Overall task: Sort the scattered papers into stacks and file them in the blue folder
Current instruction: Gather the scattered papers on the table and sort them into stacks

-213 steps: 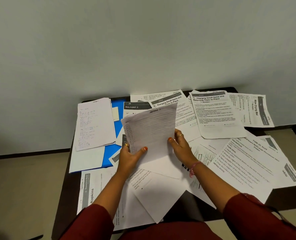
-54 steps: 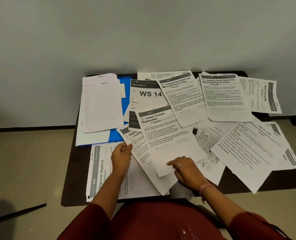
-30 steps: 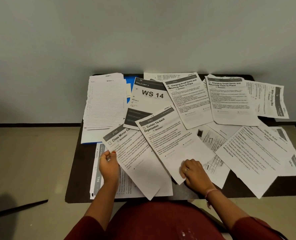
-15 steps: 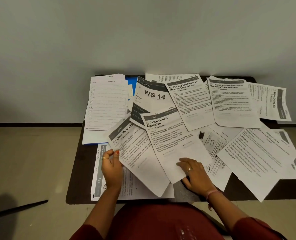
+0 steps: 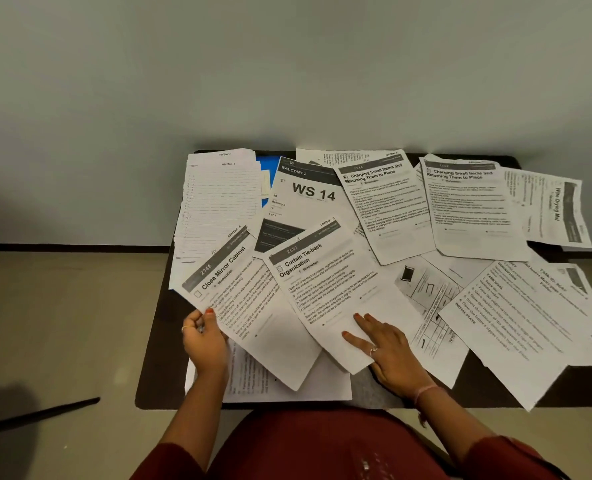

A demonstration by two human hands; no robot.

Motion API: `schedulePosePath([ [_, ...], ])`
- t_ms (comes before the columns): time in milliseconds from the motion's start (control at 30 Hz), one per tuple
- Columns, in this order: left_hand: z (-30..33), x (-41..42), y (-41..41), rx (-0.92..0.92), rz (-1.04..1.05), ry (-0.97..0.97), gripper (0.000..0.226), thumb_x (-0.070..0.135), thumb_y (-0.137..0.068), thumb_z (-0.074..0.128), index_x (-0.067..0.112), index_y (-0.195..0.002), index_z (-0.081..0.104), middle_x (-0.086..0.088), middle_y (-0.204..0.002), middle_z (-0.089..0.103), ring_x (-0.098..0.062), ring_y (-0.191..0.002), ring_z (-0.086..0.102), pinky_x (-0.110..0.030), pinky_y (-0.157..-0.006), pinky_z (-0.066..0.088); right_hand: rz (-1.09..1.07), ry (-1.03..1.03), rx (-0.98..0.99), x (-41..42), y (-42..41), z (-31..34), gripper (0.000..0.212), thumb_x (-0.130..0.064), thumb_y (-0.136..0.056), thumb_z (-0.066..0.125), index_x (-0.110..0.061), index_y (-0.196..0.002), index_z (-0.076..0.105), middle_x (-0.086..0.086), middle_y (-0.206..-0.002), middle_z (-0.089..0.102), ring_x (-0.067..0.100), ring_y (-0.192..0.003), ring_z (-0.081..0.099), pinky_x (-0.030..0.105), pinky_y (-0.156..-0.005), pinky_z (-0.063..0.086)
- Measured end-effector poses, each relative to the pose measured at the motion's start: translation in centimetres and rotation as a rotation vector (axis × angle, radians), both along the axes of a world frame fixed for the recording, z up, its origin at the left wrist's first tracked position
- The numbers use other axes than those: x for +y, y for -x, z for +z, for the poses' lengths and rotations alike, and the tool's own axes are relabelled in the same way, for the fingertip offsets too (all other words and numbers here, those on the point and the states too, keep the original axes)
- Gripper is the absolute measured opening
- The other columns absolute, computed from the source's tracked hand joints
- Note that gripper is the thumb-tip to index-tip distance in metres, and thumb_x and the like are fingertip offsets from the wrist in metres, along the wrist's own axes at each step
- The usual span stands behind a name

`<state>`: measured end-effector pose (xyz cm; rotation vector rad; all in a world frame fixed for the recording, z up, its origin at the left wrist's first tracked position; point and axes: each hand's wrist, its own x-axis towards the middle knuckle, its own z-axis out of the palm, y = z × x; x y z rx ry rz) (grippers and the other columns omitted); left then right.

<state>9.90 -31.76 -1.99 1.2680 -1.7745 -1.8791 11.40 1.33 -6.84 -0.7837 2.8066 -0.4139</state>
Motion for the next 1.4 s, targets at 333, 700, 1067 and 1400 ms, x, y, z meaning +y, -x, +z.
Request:
schedulePosePath([
  [333, -1.5, -0.5, -0.4, -0.043, 0.018, -0.036, 0.030, 0.017, -0.096, 0.057, 0.014, -0.123, 0.045, -0.009, -0.115, 0.063, -0.023, -0.098, 0.066, -0.036, -0.073, 0.057, 0.005, -0.060, -0.031, 0.1, 0.2, 0.1, 0.075, -0.021, -0.083, 0.046, -0.037, -0.150, 0.017, 0.004, -0.155, 0.028, 0.023, -0.140, 0.023, 0.037, -0.108, 0.016],
  [700, 0.5, 0.6, 2.1, -0.031, -0.125, 0.326, 0.053, 0.004, -0.088, 0.064, 0.007, -0.136, 0.041, -0.013, -0.143, 0.026, -0.026, -0.128, 0.038, -0.033, -0.088, 0.050, -0.081, -0.029, -0.048, 0.2, 0.7, 0.6, 0.066, -0.039, -0.086, 0.047, -0.026, -0.148, 0.029, 0.002, -0.154, 0.031, 0.021, -0.140, 0.027, 0.034, -0.106, 0.022],
  [1067, 3.3, 4.0, 12.3, -0.143, -0.565, 0.264, 0.043, 0.024, -0.092, 0.060, 0.009, -0.129, 0.046, -0.002, -0.130, 0.042, -0.017, -0.101, 0.055, -0.019, -0.062, 0.048, -0.143, -0.037, -0.123, 0.6, 0.9, 0.8, 0.076, -0.052, -0.087, 0.047, -0.030, -0.152, 0.015, -0.001, -0.159, 0.017, 0.016, -0.145, 0.013, 0.035, -0.111, 0.014],
  [1400, 3.4, 4.6, 16.2, -0.298, -0.607, 0.352, 0.017, 0.009, -0.089, 0.061, 0.003, -0.101, 0.051, -0.016, -0.110, 0.061, -0.029, -0.098, 0.061, -0.029, -0.075, 0.046, -0.170, -0.028, -0.150, 0.8, 1.4, 0.9, 0.078, -0.057, -0.086, 0.045, -0.036, -0.152, 0.010, -0.004, -0.160, 0.014, 0.014, -0.146, 0.008, 0.035, -0.112, 0.014],
])
